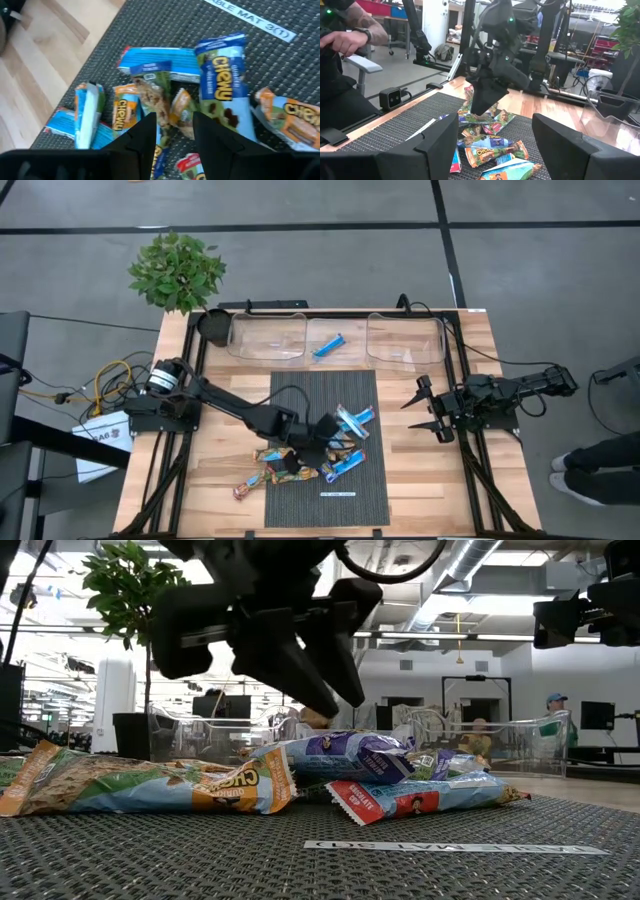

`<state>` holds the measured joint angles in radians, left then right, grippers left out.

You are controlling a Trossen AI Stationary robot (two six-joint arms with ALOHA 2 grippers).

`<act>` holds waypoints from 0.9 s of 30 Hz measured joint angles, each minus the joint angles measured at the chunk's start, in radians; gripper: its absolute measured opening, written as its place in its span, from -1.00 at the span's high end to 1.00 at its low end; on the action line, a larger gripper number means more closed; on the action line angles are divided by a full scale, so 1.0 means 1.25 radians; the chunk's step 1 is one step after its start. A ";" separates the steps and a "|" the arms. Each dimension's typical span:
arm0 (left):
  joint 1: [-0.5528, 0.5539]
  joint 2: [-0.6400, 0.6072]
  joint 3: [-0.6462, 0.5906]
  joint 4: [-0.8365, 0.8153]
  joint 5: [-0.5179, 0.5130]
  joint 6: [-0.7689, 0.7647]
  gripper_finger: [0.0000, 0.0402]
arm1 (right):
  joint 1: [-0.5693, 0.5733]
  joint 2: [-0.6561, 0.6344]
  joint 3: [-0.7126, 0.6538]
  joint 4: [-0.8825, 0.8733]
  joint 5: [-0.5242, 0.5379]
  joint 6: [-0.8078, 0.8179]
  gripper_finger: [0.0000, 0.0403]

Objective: Pick and place Granola Bars by type
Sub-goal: Put the blue granola bar into the white bin

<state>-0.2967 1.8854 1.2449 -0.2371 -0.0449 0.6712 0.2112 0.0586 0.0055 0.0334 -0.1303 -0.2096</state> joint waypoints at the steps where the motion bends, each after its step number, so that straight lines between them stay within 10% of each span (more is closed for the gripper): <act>1: -0.003 0.000 0.000 0.000 -0.004 0.000 0.39 | 0.000 0.000 0.000 0.000 0.000 0.000 -0.24; 27: -0.058 0.001 0.000 -0.087 -0.039 -0.039 0.39 | 0.000 0.000 0.000 0.000 0.000 0.000 -0.24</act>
<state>-0.3687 1.8862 1.2450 -0.3461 -0.0938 0.6221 0.2112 0.0587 0.0055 0.0334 -0.1303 -0.2096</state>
